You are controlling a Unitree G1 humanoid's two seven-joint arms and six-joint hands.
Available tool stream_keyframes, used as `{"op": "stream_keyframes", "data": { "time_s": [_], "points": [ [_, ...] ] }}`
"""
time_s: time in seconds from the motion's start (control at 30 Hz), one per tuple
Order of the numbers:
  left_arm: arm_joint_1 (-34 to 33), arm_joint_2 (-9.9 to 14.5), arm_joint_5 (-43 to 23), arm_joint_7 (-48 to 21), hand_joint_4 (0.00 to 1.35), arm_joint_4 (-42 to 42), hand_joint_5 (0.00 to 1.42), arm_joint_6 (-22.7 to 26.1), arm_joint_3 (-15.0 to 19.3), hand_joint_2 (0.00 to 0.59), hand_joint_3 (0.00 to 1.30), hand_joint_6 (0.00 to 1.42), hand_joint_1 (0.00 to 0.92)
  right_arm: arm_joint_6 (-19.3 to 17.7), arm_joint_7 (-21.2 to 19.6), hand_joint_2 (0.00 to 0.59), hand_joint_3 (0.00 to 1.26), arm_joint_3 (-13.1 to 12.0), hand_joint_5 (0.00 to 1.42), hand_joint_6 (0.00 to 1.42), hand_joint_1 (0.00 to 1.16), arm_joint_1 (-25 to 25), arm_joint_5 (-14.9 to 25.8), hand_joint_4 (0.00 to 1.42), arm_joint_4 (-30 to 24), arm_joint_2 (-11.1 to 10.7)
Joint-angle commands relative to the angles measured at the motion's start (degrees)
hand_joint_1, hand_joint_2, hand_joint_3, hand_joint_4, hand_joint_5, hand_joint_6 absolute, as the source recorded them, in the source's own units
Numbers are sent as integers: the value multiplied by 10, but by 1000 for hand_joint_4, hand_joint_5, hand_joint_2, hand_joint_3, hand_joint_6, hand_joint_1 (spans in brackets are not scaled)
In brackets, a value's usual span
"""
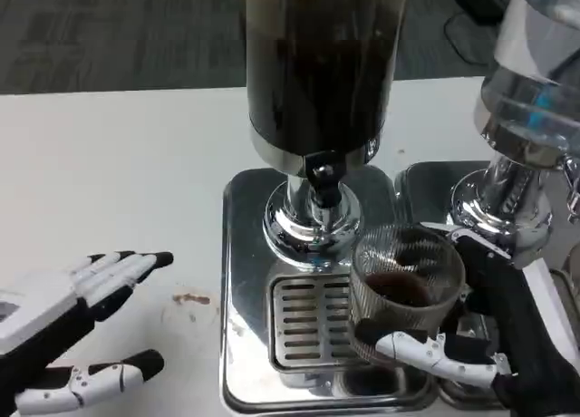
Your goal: Grasp the cup under the faucet to collect the drink, then remove the cup.
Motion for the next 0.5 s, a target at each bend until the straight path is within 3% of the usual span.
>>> {"op": "stream_keyframes", "data": {
  "time_s": [0.03,0.33,0.5],
  "points": [
    [10,-11,17,9,0,-35,0,31,-14,249,0,0,0,-21,14,128,550,-11,836,1134,941,6,33,622,-42,-1],
    [32,-37,49,26,0,-107,0,83,-22,239,0,0,0,-14,47,128,552,-21,842,1136,941,22,44,627,-77,-14],
    [72,-63,139,62,0,-199,0,146,5,226,0,0,0,-11,63,128,552,-28,843,1136,941,21,57,627,-78,-17]
  ]
}}
